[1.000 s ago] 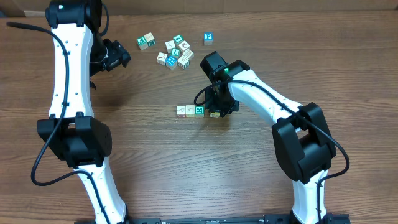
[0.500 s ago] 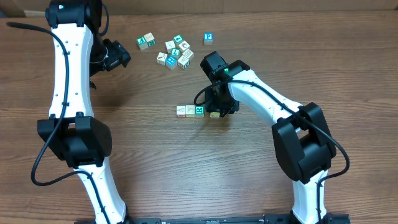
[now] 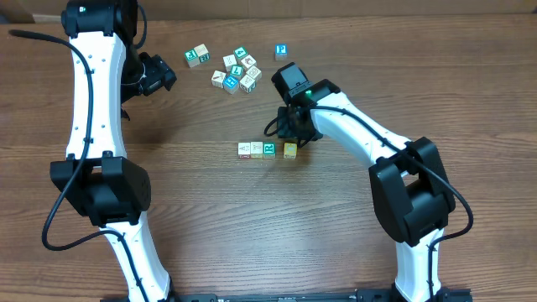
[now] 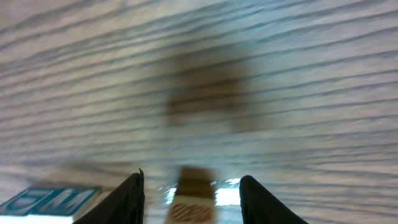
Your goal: Form a horizontal line
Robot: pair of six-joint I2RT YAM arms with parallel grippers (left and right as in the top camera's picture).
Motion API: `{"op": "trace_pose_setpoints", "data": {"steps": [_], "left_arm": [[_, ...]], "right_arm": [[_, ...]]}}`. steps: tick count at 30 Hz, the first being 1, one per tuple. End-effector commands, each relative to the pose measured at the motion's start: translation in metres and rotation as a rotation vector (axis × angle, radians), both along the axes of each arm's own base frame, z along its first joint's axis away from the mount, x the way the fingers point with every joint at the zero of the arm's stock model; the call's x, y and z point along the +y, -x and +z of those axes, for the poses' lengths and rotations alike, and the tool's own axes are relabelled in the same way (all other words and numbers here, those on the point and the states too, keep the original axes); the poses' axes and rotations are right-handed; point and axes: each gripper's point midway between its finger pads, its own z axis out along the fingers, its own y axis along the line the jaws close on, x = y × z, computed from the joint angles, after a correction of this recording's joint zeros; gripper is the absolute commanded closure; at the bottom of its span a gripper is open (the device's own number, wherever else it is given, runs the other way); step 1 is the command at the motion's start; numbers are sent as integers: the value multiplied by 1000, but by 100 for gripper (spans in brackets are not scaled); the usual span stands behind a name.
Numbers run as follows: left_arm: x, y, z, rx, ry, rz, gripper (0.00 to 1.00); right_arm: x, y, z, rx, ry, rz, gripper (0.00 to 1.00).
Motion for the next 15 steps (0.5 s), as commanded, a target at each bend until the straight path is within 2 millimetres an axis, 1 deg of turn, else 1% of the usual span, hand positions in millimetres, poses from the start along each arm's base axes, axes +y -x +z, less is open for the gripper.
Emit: {"op": "trace_pose_setpoints", "data": {"steps": [1,3,4,6,7,9,11,13,15], "left_arm": [[-3,0,-3,9,1,-15,0],[-3,0,-3,9,1,-15,0],[-3,0,-3,9,1,-15,0],[-3,0,-3,9,1,-15,0],[-3,0,-3,9,1,-15,0],[-3,0,-3,9,1,-15,0],[-3,0,-3,9,1,-15,0],[-3,0,-3,9,1,-15,0],[-3,0,-3,9,1,-15,1]], "right_arm": [[-18,-17,22,-55,5,-55,58],[-27,-14,20,-31,17,-70,65],[-31,-12,19,-19,23,-75,72],[-36,-7,18,8,37,-80,93],[-38,-3,17,22,44,-80,96],[-39,4,15,52,46,-76,96],[-33,16,12,104,21,-61,96],[-28,25,6,137,2,-51,96],[-28,31,2,153,4,-46,96]]}}
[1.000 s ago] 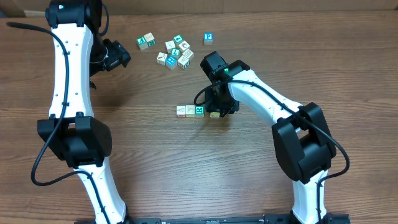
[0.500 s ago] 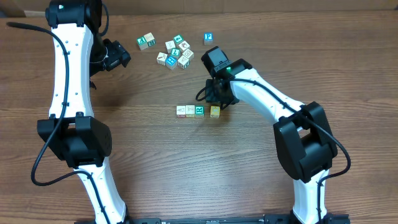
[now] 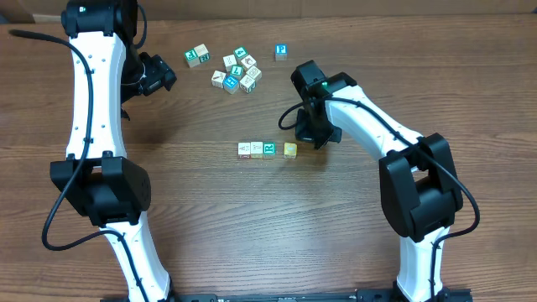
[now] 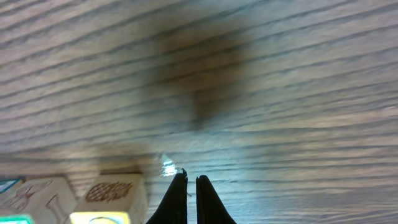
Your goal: Form a horizontal line
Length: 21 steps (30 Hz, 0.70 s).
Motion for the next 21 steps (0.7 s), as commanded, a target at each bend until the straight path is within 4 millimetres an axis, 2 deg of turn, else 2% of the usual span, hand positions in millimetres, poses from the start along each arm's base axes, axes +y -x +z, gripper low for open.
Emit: {"op": "trace_pose_setpoints", "data": {"steps": [1,6,14,21], "left_arm": [[-3,0,-3,9,1,-15,0],[-3,0,-3,9,1,-15,0],[-3,0,-3,9,1,-15,0],[-3,0,-3,9,1,-15,0]], "right_arm": [[10,11,5,13,-45,14,96],[12,20,-3,50,-65,16,96],[20,25,-2,77,-115,20,96],[19,29,-7,85,-113,4,96]]}}
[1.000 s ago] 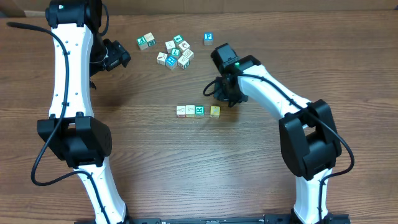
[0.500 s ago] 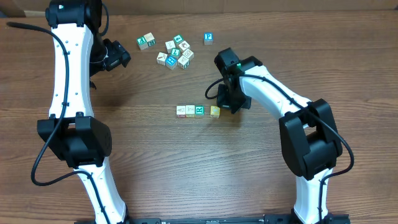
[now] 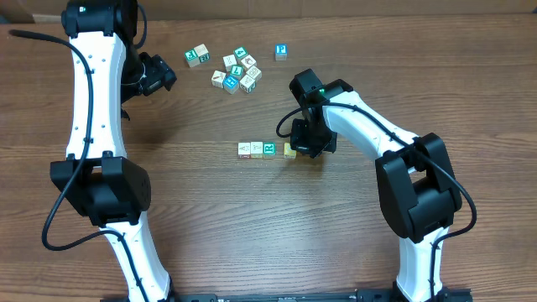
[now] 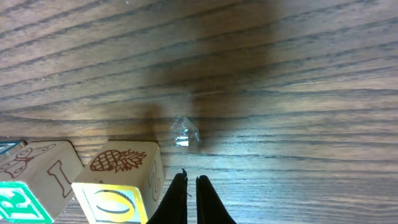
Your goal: Form a horizontal line
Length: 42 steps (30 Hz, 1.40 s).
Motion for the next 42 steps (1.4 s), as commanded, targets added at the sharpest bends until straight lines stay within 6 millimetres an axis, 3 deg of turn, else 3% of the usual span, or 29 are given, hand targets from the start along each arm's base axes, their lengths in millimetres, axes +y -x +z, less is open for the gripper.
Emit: {"op": "trace_pose_setpoints", "data": {"steps": [1,7,27,42], "left_arm": [[-3,0,-3,9,1,-15,1],[-3,0,-3,9,1,-15,0],[-3,0,-3,9,1,-15,0],[-3,0,-3,9,1,-15,1]], "right_arm": [[2,5,3,-6,-16,-20,96],[2,5,-8,-23,-25,-19,96],[18,-7,-5,-70,-104,14,96],[37,3,-4,-41,-131,-52,96]]}}
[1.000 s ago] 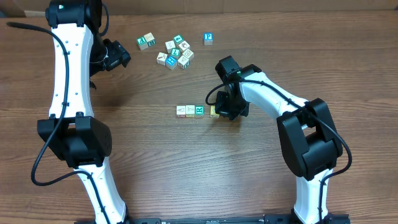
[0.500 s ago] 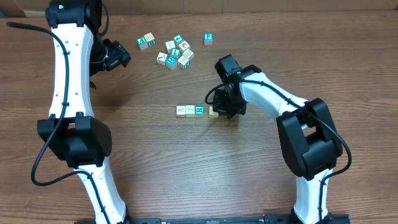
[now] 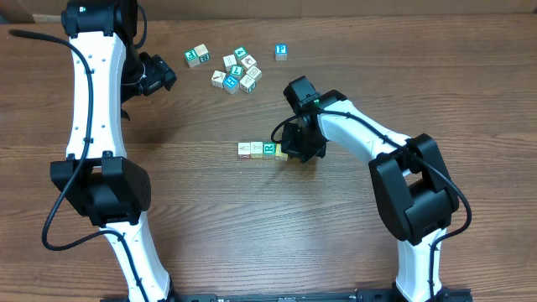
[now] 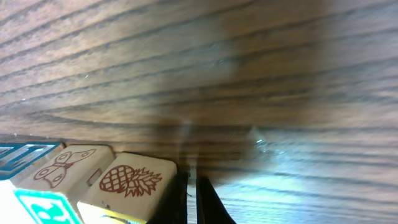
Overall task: Form a horizontal line
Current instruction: 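Push the yellow block left against the green-R block with the right gripper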
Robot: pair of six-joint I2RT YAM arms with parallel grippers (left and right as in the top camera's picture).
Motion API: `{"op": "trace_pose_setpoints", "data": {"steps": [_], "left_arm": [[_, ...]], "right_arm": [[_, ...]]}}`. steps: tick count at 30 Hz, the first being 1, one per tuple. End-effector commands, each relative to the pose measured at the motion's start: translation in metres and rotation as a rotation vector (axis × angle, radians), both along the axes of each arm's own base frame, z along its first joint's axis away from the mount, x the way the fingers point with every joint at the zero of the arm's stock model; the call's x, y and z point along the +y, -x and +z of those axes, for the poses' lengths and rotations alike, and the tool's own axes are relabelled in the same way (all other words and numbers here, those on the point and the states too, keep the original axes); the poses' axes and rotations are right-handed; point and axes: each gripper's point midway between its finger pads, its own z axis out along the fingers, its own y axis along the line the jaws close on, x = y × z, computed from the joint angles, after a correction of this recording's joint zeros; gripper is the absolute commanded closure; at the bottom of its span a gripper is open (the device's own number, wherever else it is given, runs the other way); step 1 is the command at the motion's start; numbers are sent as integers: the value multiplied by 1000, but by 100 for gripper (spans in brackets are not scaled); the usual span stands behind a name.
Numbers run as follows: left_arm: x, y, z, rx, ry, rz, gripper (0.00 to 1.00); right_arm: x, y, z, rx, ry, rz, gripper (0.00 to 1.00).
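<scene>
Three letter blocks (image 3: 257, 149) lie side by side in a row at the table's middle. A yellow-edged pineapple block (image 4: 134, 182) sits at the row's right end (image 3: 281, 151), touching the teal block. My right gripper (image 4: 190, 179) is shut with nothing in it, and its left finger presses the pineapple block's right face. In the overhead view the right gripper (image 3: 293, 152) covers part of that block. My left gripper (image 3: 161, 77) hovers at the far left, away from the blocks, and its jaws are not readable.
A loose cluster of blocks (image 3: 237, 72) lies at the back. Single blocks stand at its left (image 3: 197, 55) and right (image 3: 281, 52). The right arm's cable loops just above the row.
The right gripper, still shut, has shifted left. The pineapple block stood a small gap from the row and now rests against the teal block. The left arm has not moved.
The right gripper was open around the pineapple block, right of the three-block row. Then it was shut and empty, off to the block's right. Then it stood shut beside the block's right face. Now the block sits flush with the row.
</scene>
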Motion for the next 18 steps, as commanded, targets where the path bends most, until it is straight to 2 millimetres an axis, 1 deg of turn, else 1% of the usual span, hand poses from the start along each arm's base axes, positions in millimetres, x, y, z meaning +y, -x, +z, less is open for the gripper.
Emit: {"op": "trace_pose_setpoints", "data": {"steps": [1,11,15,18], "left_arm": [[-3,0,-3,9,1,-15,0],[-3,0,-3,9,1,-15,0],[-3,0,-3,9,1,-15,0],[-3,0,-3,9,1,-15,1]], "right_arm": [[4,0,9,-17,-15,-28,96],[-14,-3,6,-45,84,-40,96],[-18,0,5,-31,105,-41,96],[-22,7,4,-4,122,-39,96]]}}
